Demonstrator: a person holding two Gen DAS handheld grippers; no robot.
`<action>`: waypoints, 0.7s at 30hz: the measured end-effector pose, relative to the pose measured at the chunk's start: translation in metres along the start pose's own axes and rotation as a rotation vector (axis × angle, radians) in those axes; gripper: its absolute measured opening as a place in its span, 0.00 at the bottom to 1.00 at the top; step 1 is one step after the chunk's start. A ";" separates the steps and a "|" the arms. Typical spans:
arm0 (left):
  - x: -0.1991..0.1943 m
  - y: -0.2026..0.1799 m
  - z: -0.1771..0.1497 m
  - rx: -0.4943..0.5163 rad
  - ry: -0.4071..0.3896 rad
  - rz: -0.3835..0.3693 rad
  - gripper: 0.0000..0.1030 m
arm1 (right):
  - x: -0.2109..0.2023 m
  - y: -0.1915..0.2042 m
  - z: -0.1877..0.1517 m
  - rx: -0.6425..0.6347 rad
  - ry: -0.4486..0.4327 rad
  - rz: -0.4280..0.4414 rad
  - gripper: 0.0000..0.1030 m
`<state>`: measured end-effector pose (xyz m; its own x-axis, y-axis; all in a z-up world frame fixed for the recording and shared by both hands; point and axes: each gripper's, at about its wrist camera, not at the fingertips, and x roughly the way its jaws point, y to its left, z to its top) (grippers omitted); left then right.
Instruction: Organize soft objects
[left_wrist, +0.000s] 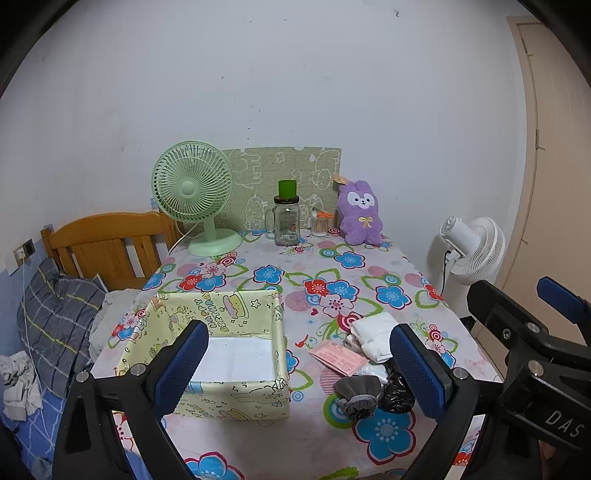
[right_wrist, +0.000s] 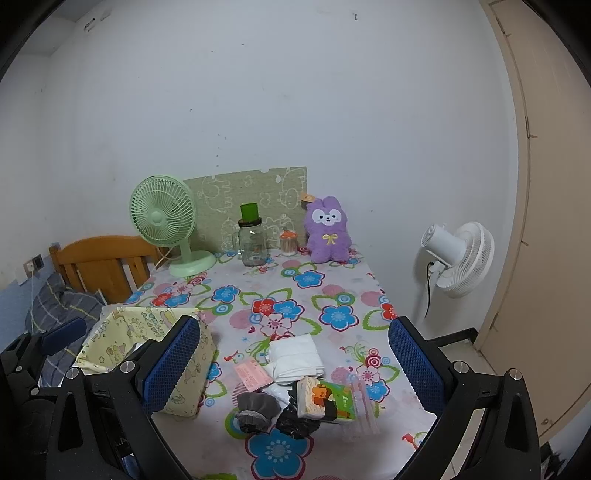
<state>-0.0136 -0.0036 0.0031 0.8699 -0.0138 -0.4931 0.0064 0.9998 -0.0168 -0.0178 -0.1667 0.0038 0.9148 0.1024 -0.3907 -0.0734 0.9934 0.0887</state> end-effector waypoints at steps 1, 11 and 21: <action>0.000 0.000 0.000 0.000 -0.001 -0.001 0.97 | 0.000 0.000 0.000 0.002 0.002 0.000 1.00; 0.000 -0.002 0.000 0.007 0.000 -0.002 0.97 | 0.000 -0.001 0.000 0.004 0.006 -0.001 1.00; 0.000 -0.001 0.001 0.012 -0.004 0.002 0.97 | -0.001 -0.002 0.000 -0.003 0.000 -0.005 1.00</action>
<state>-0.0130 -0.0050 0.0043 0.8718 -0.0117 -0.4898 0.0104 0.9999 -0.0054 -0.0185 -0.1686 0.0036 0.9153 0.0970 -0.3910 -0.0696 0.9941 0.0835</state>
